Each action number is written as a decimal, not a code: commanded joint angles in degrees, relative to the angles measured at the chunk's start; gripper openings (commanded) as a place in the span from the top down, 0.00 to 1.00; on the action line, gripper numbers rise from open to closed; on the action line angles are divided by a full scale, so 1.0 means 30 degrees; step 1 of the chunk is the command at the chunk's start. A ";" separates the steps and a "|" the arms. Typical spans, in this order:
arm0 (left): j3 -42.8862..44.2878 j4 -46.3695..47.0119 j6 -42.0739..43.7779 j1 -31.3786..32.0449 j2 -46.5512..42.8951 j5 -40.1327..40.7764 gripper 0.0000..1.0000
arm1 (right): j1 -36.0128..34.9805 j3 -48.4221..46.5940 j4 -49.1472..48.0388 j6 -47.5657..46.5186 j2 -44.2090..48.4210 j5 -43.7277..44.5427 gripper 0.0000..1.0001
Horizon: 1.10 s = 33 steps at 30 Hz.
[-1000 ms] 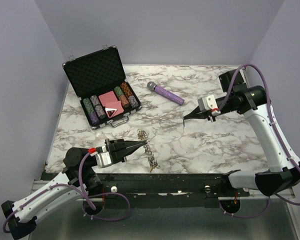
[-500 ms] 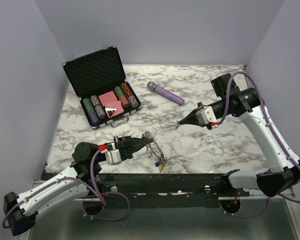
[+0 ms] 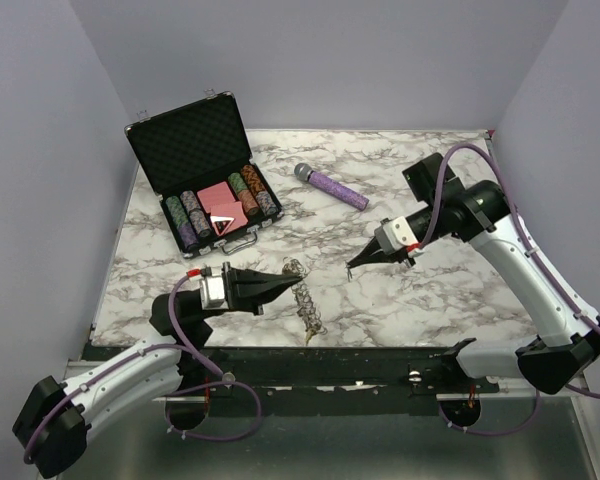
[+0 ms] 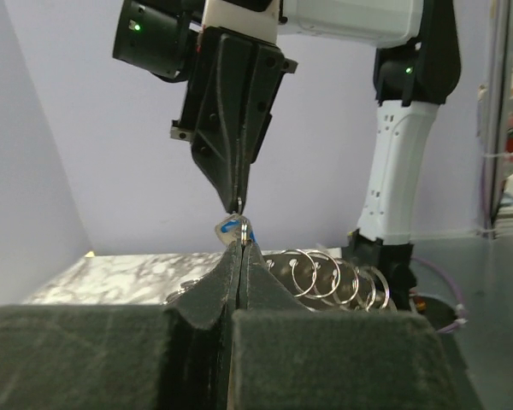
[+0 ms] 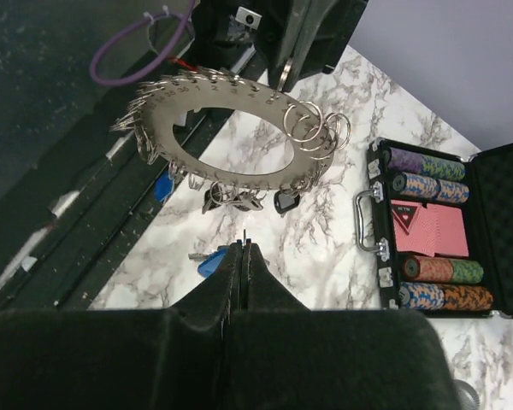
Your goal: Put the keys on the keyring
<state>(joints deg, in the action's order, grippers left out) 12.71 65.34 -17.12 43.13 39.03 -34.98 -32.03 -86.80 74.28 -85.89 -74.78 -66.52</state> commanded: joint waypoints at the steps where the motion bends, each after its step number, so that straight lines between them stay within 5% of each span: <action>1: 0.0099 0.7627 -0.4979 -0.0461 0.0612 -0.0732 1.00 | -0.0484 0.0047 -0.3658 0.6696 0.0347 -0.0618 1.00; 8: 0.0830 0.8658 -0.7853 -0.0667 0.1054 -0.0994 1.00 | -0.0808 0.1686 -0.9869 1.4730 0.1283 -0.1205 1.00; 14: 0.1797 0.8630 -1.0049 -0.0696 0.1024 -0.2514 1.00 | -0.1246 0.3063 -1.3181 1.8486 0.2367 -0.1498 1.00; 21: 0.3291 0.8629 -1.2425 -0.0931 0.1785 -0.5973 1.00 | -0.1539 0.5172 -1.5558 2.0803 0.4242 -0.1907 1.00; 33: 0.4434 0.8135 -1.2252 -0.1311 0.3221 -0.7967 1.00 | -0.1745 0.8015 -2.0362 2.5726 0.6294 -0.3196 1.00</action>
<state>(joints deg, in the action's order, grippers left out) 23.05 74.30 -53.67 40.01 47.42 -55.46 -36.69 -65.25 21.02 -16.21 -57.45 -72.55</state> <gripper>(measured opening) 0.006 0.007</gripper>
